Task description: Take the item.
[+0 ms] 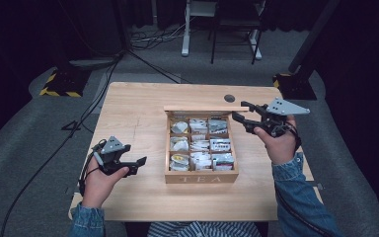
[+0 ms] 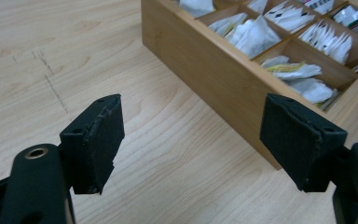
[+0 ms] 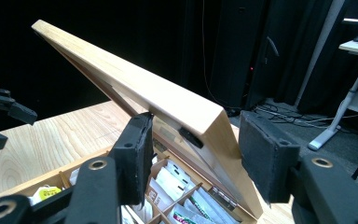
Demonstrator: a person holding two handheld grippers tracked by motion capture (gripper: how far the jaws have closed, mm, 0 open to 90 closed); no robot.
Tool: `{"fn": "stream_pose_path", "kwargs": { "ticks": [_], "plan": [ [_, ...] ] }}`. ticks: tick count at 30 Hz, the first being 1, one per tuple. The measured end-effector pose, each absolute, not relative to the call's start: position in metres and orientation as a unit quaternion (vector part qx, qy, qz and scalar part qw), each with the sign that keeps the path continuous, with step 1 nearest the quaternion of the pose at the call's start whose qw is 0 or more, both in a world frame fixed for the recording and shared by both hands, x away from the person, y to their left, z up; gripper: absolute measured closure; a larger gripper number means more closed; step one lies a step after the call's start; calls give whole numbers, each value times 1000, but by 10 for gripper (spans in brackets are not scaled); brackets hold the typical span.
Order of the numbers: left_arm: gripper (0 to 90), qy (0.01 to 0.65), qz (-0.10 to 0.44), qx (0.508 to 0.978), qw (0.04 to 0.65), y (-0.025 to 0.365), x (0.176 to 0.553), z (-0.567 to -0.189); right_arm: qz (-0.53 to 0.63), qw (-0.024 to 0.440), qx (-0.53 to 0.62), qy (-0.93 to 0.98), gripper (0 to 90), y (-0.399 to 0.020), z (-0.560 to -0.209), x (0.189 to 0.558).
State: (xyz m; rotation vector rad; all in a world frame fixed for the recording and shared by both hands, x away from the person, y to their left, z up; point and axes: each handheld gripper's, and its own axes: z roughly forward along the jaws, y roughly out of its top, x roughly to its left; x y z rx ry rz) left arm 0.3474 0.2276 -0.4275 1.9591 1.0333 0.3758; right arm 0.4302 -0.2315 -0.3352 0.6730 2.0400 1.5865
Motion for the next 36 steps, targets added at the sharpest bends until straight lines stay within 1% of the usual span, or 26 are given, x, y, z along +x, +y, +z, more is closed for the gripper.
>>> {"fn": "stream_pose_path", "kwargs": {
  "ticks": [6,8,9,13,19,24,26,36],
  "plan": [
    [229,398,153,793,435,216,347,-420,579,229,245,743,462,-232,-335,432],
    [232,392,132,789,455,210,348,-417,578,229,245,744,463,-232,-334,433],
    [233,387,131,789,459,207,348,-415,578,230,244,744,465,-232,-333,433],
    [232,362,142,799,459,190,344,-400,578,233,244,743,463,-230,-333,434],
    [231,333,153,812,454,169,341,-387,576,234,240,746,466,-230,-330,437],
    [234,323,139,818,456,150,346,-388,579,232,240,744,467,-230,-330,440],
    [236,312,139,824,452,140,348,-388,580,230,239,744,467,-230,-329,440],
    [248,255,107,846,455,82,355,-390,581,229,240,743,468,-230,-329,442]
  ]
}}
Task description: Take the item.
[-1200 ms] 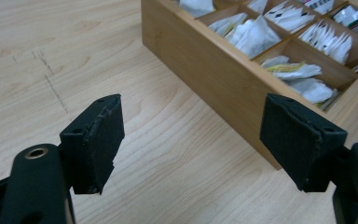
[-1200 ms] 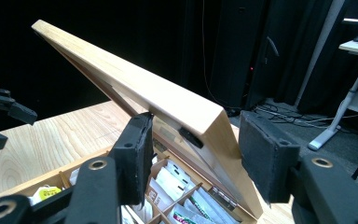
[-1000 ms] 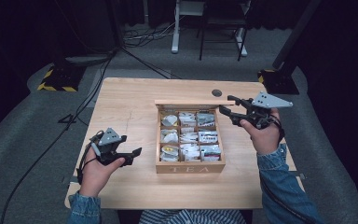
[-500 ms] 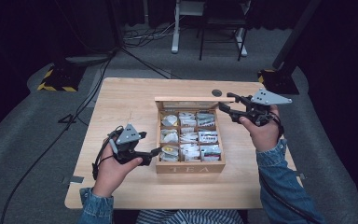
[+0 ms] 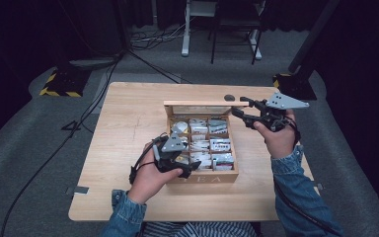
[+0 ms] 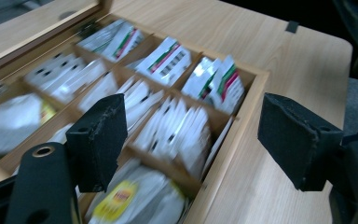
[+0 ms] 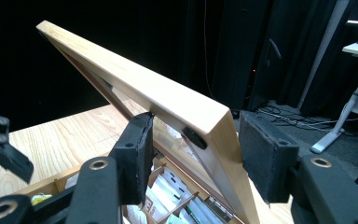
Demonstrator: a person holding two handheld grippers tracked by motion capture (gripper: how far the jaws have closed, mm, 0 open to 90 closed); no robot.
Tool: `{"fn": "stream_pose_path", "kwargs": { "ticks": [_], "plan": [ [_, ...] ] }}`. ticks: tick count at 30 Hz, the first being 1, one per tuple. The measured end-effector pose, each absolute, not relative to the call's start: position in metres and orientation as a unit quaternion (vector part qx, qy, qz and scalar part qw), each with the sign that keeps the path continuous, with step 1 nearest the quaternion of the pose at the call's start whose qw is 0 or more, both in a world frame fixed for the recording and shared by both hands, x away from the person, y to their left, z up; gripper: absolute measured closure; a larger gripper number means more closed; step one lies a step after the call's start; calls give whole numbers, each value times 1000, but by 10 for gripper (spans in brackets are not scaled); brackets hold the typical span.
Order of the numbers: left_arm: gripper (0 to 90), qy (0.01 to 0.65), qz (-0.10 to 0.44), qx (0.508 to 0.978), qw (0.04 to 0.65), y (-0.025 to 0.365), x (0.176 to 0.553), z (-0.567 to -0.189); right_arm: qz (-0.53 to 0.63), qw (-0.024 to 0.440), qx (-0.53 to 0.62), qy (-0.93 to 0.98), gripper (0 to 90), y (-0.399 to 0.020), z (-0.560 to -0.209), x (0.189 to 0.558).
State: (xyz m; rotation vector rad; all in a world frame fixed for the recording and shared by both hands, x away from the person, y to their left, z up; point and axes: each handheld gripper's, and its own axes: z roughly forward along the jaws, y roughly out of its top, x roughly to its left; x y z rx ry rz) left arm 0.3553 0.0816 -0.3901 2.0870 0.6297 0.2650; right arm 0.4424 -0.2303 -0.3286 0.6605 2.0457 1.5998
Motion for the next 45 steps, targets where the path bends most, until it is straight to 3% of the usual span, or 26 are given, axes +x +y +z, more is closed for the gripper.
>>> {"fn": "stream_pose_path", "kwargs": {
  "ticks": [15,29,32,34,45],
  "plan": [
    [380,209,52,863,457,28,371,-407,581,227,240,744,468,-231,-329,442],
    [406,212,23,869,446,2,395,-419,583,223,240,743,468,-231,-330,442],
    [467,224,4,870,439,0,399,-423,584,223,239,743,467,-231,-330,442],
    [593,233,-22,873,428,0,401,-426,584,223,239,743,468,-231,-330,442],
    [720,245,-62,883,395,-2,405,-437,584,223,239,743,467,-231,-330,442]
  ]
}}
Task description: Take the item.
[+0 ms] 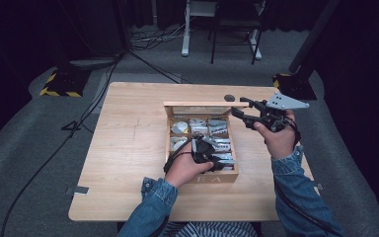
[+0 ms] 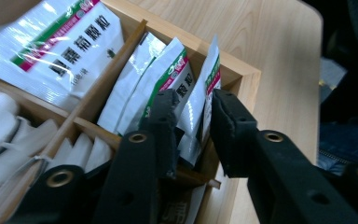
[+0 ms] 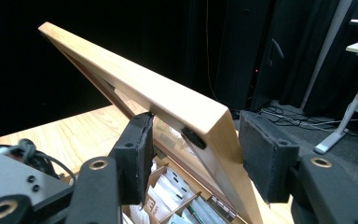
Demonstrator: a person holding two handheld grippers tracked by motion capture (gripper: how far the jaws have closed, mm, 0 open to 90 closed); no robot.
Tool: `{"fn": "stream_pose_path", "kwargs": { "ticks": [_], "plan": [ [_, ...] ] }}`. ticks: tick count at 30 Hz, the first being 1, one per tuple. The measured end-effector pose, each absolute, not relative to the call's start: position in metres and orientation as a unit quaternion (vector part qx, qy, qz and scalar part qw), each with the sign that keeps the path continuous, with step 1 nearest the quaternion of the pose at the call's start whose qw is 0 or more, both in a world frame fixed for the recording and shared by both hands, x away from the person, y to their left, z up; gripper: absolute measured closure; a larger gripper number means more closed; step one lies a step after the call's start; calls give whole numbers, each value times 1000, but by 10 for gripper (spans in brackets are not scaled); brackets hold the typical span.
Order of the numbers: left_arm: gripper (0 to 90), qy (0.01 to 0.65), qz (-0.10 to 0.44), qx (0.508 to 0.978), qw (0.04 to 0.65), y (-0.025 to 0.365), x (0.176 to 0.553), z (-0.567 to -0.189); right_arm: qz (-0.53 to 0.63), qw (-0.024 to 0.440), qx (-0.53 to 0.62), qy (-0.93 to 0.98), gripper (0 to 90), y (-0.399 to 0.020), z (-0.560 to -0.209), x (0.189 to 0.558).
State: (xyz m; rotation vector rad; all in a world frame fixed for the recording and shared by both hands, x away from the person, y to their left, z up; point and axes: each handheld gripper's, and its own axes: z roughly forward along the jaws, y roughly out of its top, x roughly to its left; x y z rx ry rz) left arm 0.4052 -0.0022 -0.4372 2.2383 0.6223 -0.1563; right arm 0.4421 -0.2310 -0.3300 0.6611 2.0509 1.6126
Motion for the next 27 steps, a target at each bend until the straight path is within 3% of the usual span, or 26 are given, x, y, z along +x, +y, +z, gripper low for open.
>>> {"fn": "stream_pose_path", "kwargs": {
  "ticks": [11,27],
  "plan": [
    [865,230,-60,896,374,-9,404,-439,586,221,240,742,465,-231,-331,442],
    [883,203,-14,881,428,0,397,-403,586,221,240,742,465,-231,-331,442]
  ]
}}
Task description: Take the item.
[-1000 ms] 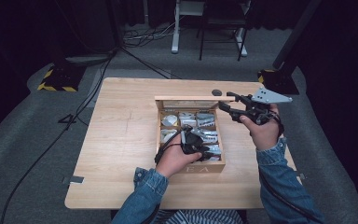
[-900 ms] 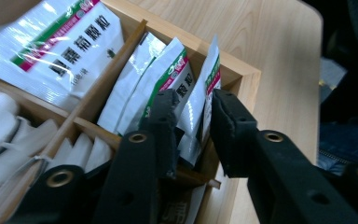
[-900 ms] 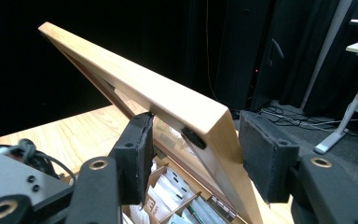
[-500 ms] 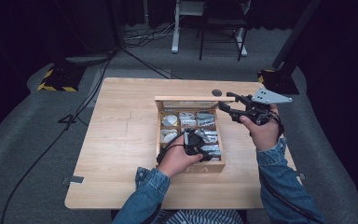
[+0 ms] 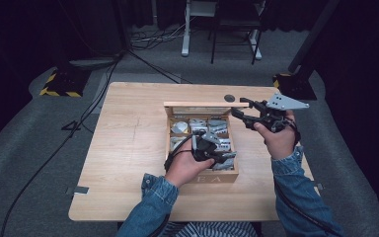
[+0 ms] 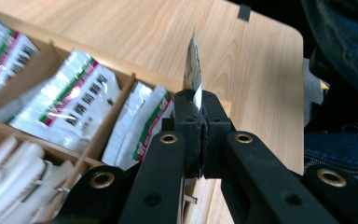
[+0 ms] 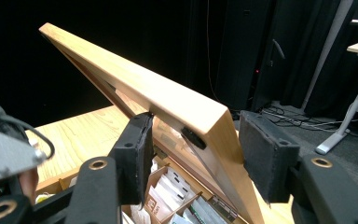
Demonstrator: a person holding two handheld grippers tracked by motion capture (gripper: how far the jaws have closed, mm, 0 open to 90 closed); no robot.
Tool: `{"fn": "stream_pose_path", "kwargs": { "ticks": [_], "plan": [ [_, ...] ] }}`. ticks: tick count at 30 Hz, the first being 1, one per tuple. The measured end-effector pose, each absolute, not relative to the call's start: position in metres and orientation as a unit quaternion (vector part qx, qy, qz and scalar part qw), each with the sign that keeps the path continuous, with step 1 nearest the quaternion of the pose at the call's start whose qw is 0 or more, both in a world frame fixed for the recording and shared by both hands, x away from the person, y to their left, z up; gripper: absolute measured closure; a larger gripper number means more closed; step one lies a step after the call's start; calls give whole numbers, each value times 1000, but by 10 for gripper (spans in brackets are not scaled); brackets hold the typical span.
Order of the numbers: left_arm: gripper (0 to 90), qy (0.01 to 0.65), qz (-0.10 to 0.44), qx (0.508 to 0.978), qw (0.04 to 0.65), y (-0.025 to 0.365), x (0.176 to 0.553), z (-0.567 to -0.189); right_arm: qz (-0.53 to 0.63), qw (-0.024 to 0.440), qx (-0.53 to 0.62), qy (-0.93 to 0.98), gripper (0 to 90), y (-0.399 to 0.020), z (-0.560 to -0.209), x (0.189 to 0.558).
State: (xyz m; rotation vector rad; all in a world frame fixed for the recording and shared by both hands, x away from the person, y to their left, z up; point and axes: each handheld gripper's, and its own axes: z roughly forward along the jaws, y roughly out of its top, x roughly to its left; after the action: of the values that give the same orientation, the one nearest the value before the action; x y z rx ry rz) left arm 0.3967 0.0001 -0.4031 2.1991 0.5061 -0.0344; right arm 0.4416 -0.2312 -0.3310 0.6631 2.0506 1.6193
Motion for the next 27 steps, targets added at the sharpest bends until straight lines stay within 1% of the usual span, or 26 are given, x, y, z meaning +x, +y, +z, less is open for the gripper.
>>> {"fn": "stream_pose_path", "kwargs": {
  "ticks": [17,27],
  "plan": [
    [883,197,13,851,487,15,393,-374,590,220,239,739,463,-232,-332,443],
    [881,191,33,842,503,23,386,-361,590,220,239,740,463,-232,-332,443]
  ]
}}
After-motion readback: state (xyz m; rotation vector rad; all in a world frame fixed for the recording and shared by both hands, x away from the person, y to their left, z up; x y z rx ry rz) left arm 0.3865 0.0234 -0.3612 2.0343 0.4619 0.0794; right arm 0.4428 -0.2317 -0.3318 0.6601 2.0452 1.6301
